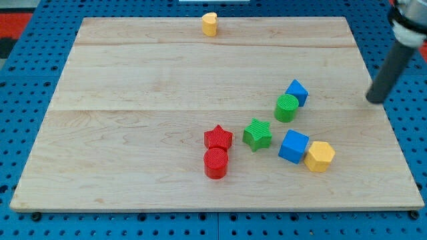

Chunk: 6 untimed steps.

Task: Slightly move the blue triangle to left

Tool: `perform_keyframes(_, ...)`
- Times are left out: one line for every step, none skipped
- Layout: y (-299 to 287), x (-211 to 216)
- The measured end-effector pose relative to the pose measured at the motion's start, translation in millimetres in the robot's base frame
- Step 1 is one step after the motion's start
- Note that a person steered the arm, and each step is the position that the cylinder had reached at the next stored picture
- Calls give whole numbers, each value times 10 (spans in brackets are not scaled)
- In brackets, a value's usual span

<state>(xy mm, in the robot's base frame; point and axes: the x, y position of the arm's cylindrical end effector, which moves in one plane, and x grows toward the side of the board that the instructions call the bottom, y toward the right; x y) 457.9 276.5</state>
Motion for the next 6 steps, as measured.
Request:
perform_keyframes(-369, 149)
perform_keyframes(-802, -180)
perform_keyframes(-1243, -541)
perform_keyframes(-1703, -693)
perform_keyframes(-1475, -693)
perform_keyframes(-1038, -613)
